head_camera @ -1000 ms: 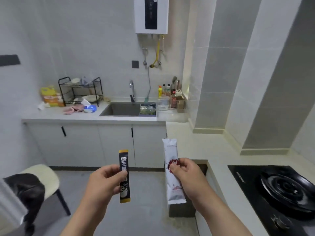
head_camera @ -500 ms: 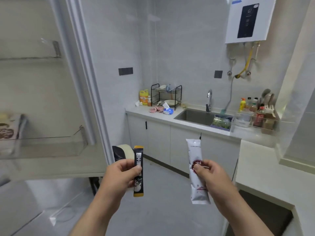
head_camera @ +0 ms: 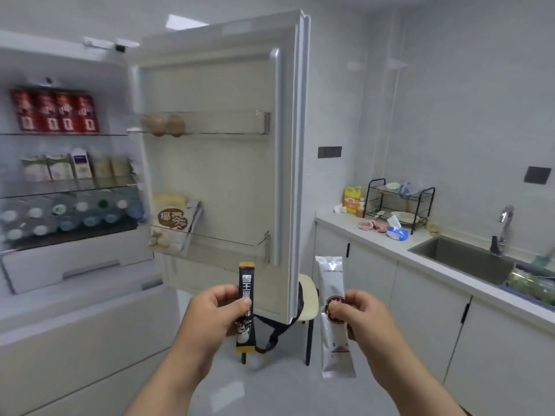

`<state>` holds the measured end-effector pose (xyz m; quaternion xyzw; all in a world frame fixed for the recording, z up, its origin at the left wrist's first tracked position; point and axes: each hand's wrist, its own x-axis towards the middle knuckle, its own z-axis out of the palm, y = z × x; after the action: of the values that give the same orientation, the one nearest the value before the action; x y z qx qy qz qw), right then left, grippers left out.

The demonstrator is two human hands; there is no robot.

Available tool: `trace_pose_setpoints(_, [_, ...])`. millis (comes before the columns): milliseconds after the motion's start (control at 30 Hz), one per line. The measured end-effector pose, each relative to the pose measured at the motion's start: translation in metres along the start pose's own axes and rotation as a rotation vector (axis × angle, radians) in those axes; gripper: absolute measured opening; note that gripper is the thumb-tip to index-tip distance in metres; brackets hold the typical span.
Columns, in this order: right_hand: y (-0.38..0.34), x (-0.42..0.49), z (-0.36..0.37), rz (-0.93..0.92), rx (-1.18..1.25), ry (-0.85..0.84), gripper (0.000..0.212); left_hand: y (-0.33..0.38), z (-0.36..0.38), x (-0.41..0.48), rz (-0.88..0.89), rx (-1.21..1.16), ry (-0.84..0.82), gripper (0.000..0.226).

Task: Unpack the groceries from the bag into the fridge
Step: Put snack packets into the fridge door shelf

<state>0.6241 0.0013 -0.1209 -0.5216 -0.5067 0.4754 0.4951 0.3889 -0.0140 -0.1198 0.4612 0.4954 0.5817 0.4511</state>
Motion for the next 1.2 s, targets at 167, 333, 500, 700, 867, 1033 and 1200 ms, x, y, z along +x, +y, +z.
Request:
trace_pose_setpoints(167, [-0.017, 0.029, 0.051, -0.038, -0.002, -0.072, 0.006, 0.008, -0.036, 0.021, 0.004, 0.003, 0.082, 0.009])
trace_pose_setpoints(333, [-0.038, 0.058, 0.096, -0.057, -0.018, -0.127, 0.008, 0.018, -0.068, 0.060, 0.019, -0.021, 0.137, 0.013])
trace_pose_setpoints(500, [-0.055, 0.087, 0.129, -0.059, -0.031, -0.125, 0.010, 0.025, -0.100, 0.102, 0.049, -0.018, 0.147, 0.012])
trace_pose_setpoints(700, [-0.074, 0.120, 0.175, -0.095, -0.029, -0.115, 0.008, 0.030, -0.139, 0.140, 0.067, -0.024, 0.140, 0.010])
trace_pose_setpoints(867, [-0.104, 0.161, 0.219, -0.141, -0.002, -0.113, 0.014, 0.034, -0.175, 0.170, 0.070, -0.012, 0.167, 0.011])
trace_pose_setpoints(1033, [-0.131, 0.206, 0.262, -0.189, 0.070, -0.128, 0.019, 0.041, -0.195, 0.198, 0.082, 0.011, 0.166, 0.012])
trace_pose_setpoints(1200, [-0.132, 0.243, 0.283, -0.171, 0.006, -0.122, 0.015, 0.047, -0.200, 0.224, 0.076, 0.033, 0.160, 0.010])
